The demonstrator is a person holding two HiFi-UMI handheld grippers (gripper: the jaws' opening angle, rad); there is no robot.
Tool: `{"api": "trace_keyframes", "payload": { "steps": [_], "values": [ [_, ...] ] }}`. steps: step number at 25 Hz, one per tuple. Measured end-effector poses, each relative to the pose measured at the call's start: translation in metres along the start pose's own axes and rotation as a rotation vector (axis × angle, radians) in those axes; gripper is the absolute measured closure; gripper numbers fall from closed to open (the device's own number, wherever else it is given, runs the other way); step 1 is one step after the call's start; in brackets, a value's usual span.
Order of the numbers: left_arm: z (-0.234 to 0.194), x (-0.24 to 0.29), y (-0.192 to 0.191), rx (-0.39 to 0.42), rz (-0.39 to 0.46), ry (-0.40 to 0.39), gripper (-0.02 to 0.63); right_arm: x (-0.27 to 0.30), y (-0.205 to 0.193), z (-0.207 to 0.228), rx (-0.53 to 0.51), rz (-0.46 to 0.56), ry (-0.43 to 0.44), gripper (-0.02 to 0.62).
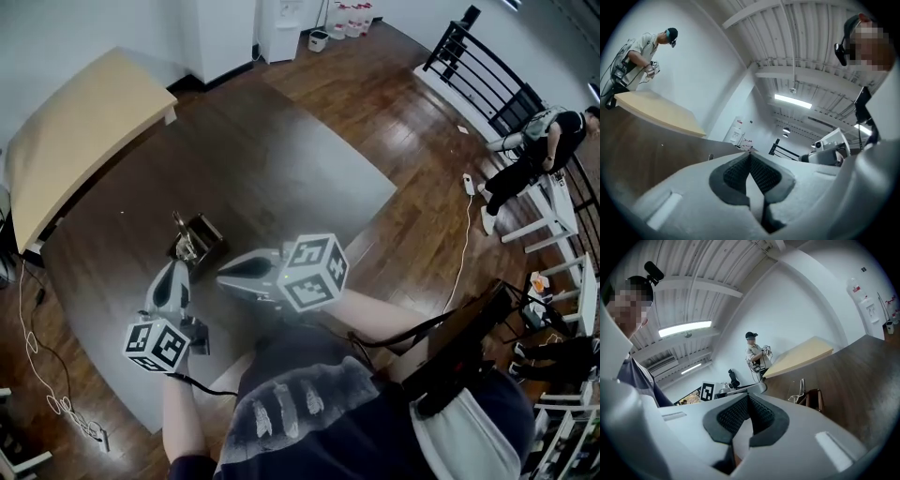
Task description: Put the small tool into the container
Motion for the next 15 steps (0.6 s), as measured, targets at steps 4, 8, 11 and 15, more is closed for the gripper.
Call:
{"api": "trace_keyframes", "payload": {
  "steps": [4,8,11,15],
  "values": [
    [0.002,0.002,-0.001,0.039,-0.056,-0.066,0.604,0.009,0.001,-0.009,-0.035,0.006,-0.001,0.594],
    [-0.003,0.000,-0.015,-0.004,-0.078,-0.105,0.604,0.022,-0.007,-0.018,-0.080,0.002,-0.014,0.594],
    [0.000,0.007,-0.017,-0.023,-0.077,-0.147,0.604,0.020,-0.007,-0.016,-0.097,0.020,-0.027,0.594],
    [0.013,0.008,-0.025,-0.035,-0.090,-0.198,0.604,0.006,-0.019,-0.016,-0.093,0.039,-0.038,0.594]
  ]
}}
Point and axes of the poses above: the fingertips, and each gripper's own axes: x forward along the fingers, z to its right, y out of its top, the point moved 3 cm from there along -x, backward along the fingers, and after that the axes turned 13 degrees about -y, right-handed, at the moved point
